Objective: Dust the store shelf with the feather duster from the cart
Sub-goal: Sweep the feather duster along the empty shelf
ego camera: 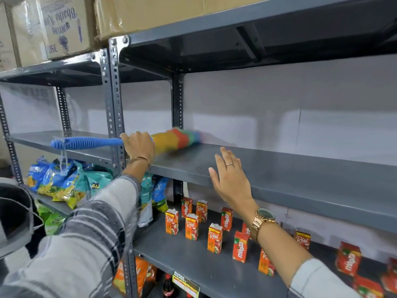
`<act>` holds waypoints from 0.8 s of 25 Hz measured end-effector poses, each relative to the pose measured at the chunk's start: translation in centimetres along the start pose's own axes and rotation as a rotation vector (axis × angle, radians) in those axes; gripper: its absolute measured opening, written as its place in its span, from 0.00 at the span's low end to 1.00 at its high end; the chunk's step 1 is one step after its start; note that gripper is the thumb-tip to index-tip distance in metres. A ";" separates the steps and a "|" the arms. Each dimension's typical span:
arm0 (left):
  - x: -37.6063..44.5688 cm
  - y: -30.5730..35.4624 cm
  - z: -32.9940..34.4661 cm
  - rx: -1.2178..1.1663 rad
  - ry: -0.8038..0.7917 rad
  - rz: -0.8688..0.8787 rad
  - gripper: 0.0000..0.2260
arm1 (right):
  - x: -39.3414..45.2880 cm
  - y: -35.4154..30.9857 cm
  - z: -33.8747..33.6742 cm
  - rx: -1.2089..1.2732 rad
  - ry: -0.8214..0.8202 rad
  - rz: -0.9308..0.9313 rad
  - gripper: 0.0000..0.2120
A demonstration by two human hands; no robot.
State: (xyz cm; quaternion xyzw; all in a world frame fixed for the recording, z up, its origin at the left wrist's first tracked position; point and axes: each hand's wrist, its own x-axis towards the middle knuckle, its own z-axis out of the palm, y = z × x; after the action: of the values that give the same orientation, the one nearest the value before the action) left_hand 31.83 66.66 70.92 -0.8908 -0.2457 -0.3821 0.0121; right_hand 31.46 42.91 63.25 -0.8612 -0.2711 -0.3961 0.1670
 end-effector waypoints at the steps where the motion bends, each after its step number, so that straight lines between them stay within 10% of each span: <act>1: 0.2 -0.3 -0.2 -0.038 -0.052 0.062 0.13 | -0.1 0.1 0.0 -0.001 0.000 -0.004 0.21; 4: 0.3 -3.0 -0.1 -0.180 -0.328 0.226 0.17 | -0.2 0.1 -0.2 0.001 -0.018 -0.009 0.22; 9: -0.9 1.6 -0.7 -0.061 -0.059 0.162 0.13 | -0.7 0.5 -0.7 -0.010 -0.036 -0.031 0.23; 14: -1.1 1.9 -0.5 -0.289 -0.409 0.376 0.15 | -1.0 1.5 -2.2 -0.031 0.017 -0.022 0.22; 18: -1.4 6.5 -1.8 -0.220 -0.140 0.351 0.15 | -1.8 3.1 -4.0 -0.133 0.055 0.024 0.21; 20: -1.1 6.7 -1.8 -0.366 -0.273 0.420 0.16 | -2.3 3.9 -4.9 -0.168 0.081 0.049 0.21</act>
State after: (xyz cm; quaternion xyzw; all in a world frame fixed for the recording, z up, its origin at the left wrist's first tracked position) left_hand 33.00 59.99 72.55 -0.9526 0.0173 -0.2857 -0.1029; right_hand 29.64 36.56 64.29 -0.8619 -0.2086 -0.4477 0.1148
